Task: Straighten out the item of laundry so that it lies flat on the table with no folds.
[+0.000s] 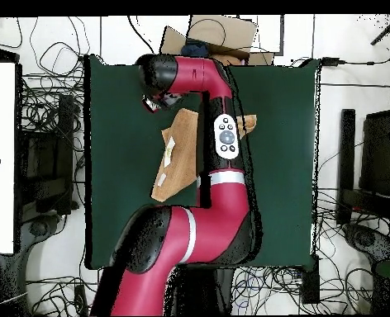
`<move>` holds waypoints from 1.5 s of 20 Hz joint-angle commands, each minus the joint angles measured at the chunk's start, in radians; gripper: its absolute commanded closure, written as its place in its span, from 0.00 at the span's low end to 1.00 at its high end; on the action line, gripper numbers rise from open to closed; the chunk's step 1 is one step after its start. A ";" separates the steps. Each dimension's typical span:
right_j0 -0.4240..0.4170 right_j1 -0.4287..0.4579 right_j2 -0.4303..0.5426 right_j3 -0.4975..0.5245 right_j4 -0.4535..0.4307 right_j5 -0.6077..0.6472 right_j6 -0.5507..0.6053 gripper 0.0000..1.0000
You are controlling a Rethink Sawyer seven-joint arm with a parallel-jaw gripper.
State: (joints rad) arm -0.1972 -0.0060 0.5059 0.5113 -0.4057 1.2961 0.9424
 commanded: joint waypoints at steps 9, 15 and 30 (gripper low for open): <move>0.081 -0.023 -0.187 -0.046 -0.130 0.099 0.227 0.00; 0.095 -0.016 -0.207 -0.085 -0.133 0.112 0.222 0.00; 0.109 0.025 -0.265 -0.137 -0.141 0.138 0.217 0.00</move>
State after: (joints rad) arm -0.1124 -0.0097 0.2812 0.3332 -0.4907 1.3713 0.9424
